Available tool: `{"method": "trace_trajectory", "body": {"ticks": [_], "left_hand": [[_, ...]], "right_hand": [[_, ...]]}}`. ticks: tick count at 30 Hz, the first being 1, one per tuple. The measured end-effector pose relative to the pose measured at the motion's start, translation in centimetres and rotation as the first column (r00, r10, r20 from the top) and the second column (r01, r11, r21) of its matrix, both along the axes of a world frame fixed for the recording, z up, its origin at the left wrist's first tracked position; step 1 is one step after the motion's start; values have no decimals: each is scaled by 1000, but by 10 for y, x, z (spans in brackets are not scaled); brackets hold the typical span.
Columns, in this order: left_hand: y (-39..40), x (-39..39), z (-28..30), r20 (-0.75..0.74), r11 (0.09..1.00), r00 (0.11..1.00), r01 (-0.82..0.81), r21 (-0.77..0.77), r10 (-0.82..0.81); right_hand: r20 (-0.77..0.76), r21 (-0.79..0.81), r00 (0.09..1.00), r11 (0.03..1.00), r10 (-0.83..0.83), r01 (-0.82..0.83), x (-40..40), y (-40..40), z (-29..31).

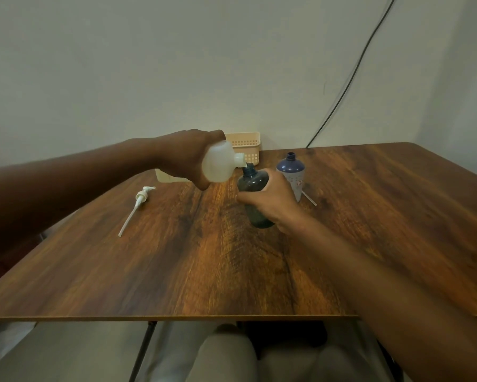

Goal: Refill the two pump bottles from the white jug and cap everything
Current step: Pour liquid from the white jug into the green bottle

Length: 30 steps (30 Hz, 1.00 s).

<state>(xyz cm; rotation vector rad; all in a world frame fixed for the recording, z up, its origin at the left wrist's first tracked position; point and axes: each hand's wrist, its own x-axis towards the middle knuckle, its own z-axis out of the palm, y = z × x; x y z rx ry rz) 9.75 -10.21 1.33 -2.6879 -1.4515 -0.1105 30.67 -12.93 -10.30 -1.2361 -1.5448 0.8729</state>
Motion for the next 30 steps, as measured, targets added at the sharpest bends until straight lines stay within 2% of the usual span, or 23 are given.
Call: {"method": "trace_trajectory", "body": {"ticks": [30], "left_hand": [[7, -1, 2, -23, 1000, 1000, 8, 13, -8]], "right_hand": [[-9, -3, 1000, 1000, 12, -12, -1, 4, -2]]}}
